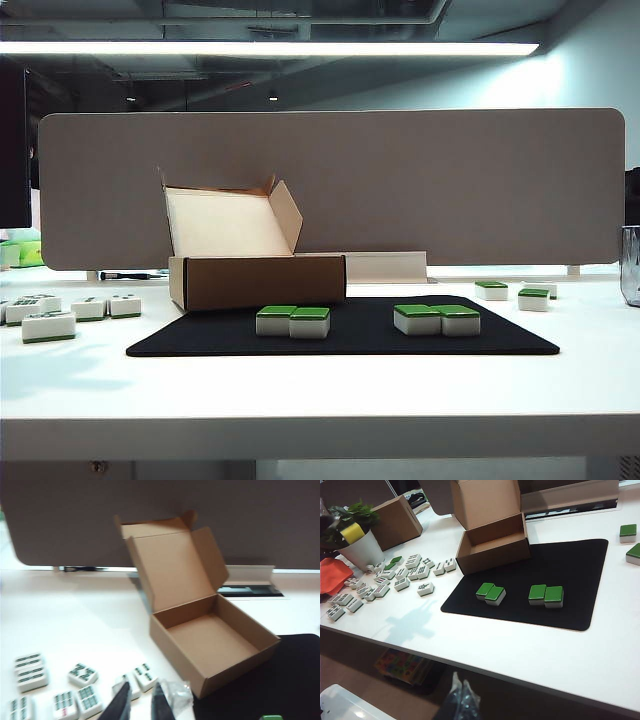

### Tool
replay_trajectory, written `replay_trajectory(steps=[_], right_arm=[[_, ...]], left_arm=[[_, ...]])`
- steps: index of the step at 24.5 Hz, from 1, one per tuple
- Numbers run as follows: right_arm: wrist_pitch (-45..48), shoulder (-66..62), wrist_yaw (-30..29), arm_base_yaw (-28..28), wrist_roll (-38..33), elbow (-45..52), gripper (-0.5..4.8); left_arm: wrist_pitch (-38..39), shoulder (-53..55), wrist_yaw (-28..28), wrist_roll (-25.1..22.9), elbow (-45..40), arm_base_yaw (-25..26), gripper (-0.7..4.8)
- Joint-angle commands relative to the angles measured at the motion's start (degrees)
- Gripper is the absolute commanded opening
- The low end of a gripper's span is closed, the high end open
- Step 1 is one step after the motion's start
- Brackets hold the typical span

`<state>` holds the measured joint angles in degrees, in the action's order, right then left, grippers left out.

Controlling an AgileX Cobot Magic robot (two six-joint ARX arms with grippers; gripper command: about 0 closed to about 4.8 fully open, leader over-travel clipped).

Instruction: Pick up four mahjong tiles and put them into the paper box.

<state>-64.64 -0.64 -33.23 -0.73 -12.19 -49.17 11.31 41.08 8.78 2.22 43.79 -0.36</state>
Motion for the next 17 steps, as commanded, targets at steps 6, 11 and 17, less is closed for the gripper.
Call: replay_trajectory(steps=[6,11,17], right_arm=[[0.3,0.7,-0.1,0.0,0.0,-0.2,-0.01],[0.2,0.7,-0.1,0.0,0.0,-0.2,-0.01],[0.2,0.7,0.1,0.0,0.2,-0.2,-0.01]], left_arm=[[2.3,15.7,4.3,-1.4,8.9,-3.8,0.52],[2.4,23.6,3.2,-5.4,10.9,-10.9,0.52],[5.2,34.7,2.3,-5.3,16.8,-17.4,0.52]])
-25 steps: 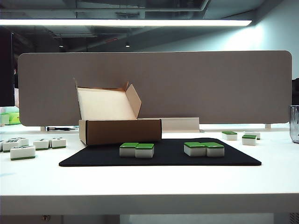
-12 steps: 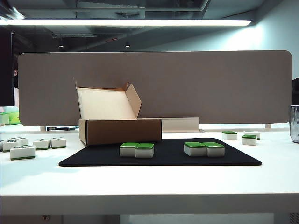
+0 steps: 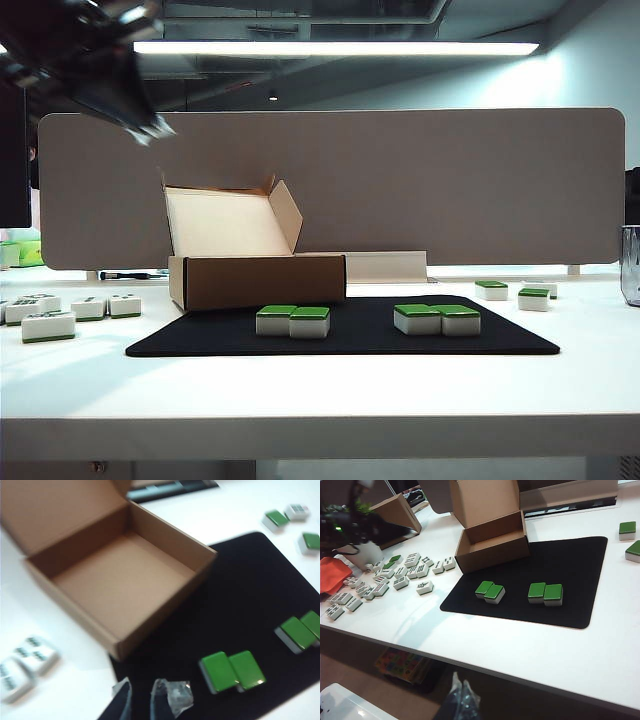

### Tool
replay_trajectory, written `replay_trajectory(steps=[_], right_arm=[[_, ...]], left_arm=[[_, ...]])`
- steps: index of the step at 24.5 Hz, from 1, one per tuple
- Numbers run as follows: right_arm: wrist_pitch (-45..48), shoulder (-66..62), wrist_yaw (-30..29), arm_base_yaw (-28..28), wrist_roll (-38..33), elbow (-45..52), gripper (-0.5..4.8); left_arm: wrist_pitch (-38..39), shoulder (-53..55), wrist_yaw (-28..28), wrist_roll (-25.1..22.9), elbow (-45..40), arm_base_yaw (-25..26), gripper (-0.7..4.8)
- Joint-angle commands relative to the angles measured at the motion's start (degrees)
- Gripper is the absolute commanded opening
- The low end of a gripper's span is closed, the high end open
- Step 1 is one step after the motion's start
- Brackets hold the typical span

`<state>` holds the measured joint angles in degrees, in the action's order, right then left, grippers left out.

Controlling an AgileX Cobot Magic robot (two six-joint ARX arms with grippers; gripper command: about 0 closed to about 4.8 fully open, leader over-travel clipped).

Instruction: Pick up four mahjong tiles and put them into the paper box.

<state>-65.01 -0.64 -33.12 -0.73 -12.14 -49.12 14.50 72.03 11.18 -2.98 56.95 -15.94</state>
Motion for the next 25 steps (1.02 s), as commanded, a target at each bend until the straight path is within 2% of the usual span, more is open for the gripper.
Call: replay_trajectory(steps=[1,8,14,21,25], right_arm=[[0.6,0.7,0.0,0.0,0.2,-0.2,-0.01],[0.6,0.7,0.2,0.0,0.2,-0.2,-0.01],[0.6,0.7,0.2,0.0,0.2,-0.2,-0.01],[0.6,0.7,0.2,0.0,0.2,-0.2,-0.01],[0.6,0.7,0.2,0.0,0.2,-0.2,-0.01]], left_arm=[[3.2,5.2,-0.8,0.0,5.1,-2.4,0.52],[9.7,13.6,-7.0,0.0,13.7,-6.5,0.52],[13.7,19.4,-7.5,1.2,20.3,-9.0,0.52],[22.8,29.2,-7.5,5.9,30.8,-11.6,0.52],[31.6,36.9,-7.3,10.9,39.5,-12.8,0.53]])
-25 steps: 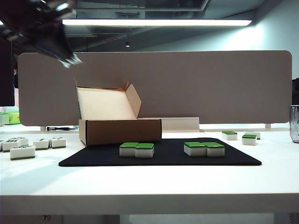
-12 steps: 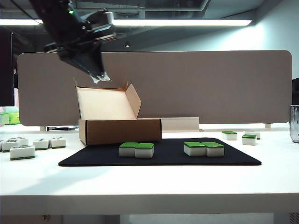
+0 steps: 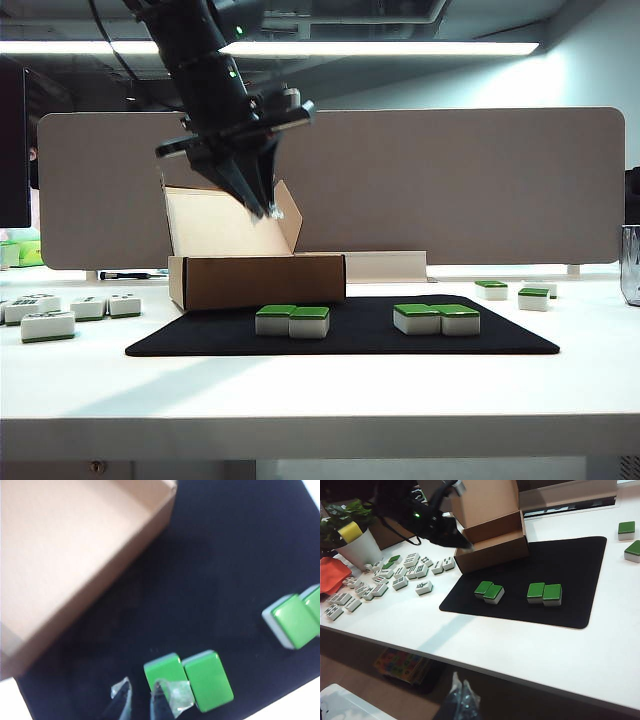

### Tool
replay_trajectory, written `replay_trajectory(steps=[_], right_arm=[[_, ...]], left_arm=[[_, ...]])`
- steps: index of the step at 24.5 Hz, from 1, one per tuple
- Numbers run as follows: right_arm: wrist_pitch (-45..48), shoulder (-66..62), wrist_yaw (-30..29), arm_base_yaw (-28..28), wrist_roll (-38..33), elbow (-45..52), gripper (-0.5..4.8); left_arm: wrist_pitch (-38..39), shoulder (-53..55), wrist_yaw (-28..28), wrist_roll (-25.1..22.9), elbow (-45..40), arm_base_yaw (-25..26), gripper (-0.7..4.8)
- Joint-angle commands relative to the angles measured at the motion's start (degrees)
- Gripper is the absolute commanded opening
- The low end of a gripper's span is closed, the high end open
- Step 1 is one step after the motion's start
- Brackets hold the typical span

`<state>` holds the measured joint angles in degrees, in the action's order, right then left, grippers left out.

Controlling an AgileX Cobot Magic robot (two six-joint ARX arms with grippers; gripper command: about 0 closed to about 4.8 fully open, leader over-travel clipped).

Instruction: Pick up four mahjong tiles and put them into the paper box.

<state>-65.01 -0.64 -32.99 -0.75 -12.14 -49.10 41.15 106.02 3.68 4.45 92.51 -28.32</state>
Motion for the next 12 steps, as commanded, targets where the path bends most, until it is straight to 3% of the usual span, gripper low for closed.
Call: replay_trajectory(steps=[1,4,9,12], right_arm=[[0.6,0.7,0.0,0.0,0.2,-0.2,-0.01],[0.6,0.7,0.1,0.0,0.2,-0.2,-0.01],[0.6,0.7,0.0,0.0,0.2,-0.2,-0.01],[0.6,0.7,0.0,0.0,0.2,-0.2,-0.01]], left_arm=[[6.4,4.0,0.2,4.2,5.0,-0.5,0.54],[8.7,5.9,0.6,6.3,6.2,-0.6,1.04],[12.0,8.0,2.2,8.2,6.2,-0.6,3.45],[11.9,8.3,3.2,9.3,6.2,-1.2,3.60]])
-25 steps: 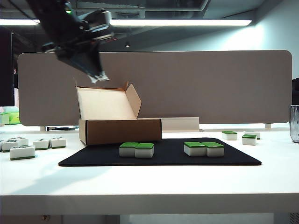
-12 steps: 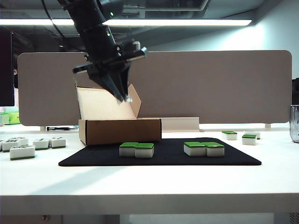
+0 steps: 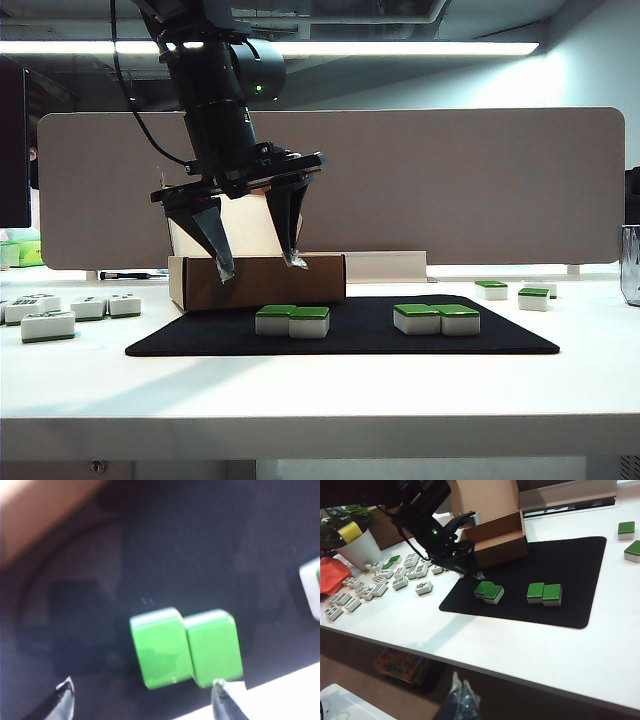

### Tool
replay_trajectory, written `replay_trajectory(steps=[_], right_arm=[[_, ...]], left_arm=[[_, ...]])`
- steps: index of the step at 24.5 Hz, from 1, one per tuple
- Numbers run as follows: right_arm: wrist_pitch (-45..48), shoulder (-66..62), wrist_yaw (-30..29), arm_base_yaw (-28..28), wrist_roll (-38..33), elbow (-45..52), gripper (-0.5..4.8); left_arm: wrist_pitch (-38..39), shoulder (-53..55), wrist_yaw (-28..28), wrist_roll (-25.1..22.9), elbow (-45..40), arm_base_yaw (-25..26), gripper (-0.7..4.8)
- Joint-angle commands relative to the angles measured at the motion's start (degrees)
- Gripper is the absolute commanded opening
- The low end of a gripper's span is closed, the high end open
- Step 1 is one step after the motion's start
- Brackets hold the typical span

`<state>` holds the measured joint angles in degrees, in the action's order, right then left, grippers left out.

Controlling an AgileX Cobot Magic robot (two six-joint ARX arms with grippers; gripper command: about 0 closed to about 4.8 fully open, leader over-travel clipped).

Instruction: Pick up four mahjong tiles and put them into the paper box.

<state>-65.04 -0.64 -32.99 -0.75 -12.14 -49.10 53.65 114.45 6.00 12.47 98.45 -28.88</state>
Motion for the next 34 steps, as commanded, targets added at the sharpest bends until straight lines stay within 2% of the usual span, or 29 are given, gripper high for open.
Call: replay_trajectory(steps=[1,2,3,8,17,23,24,26,34], right_arm=[[0.6,0.7,0.1,0.0,0.2,-0.2,-0.01],[0.6,0.7,0.0,0.0,0.2,-0.2,-0.01],[0.6,0.7,0.0,0.0,0.2,-0.2,-0.01],[0.6,0.7,0.0,0.0,0.3,-0.2,-0.01],[0.7,0.7,0.0,0.0,0.4,-0.2,-0.01],[0.7,0.7,0.1,0.0,0.4,-0.2,-0.01],[0.7,0.7,0.1,0.0,0.4,-0.2,-0.01],[0.8,0.7,0.1,0.0,0.4,-0.2,-0.01],[1.0,0.7,1.6,0.0,0.4,-0.2,-0.01]], left_arm=[[-0.9,-0.1,0.7,1.7,0.3,-0.9,3.96],[-1.4,-0.1,0.6,1.7,0.2,-1.6,4.75],[-2.3,0.0,0.2,1.5,0.2,-2.4,4.79],[-4.0,1.7,-5.9,1.5,0.2,-5.5,4.79],[-4.3,6.2,-6.4,4.7,0.2,-6.5,4.79],[-6.3,7.4,-10.1,4.7,0.2,-6.4,4.79],[-6.2,7.5,-10.3,4.7,0.2,-6.4,4.69],[-5.9,7.5,-10.2,4.7,0.2,-6.4,3.49],[-4.2,7.0,-9.6,4.7,0.3,-6.5,3.35]])
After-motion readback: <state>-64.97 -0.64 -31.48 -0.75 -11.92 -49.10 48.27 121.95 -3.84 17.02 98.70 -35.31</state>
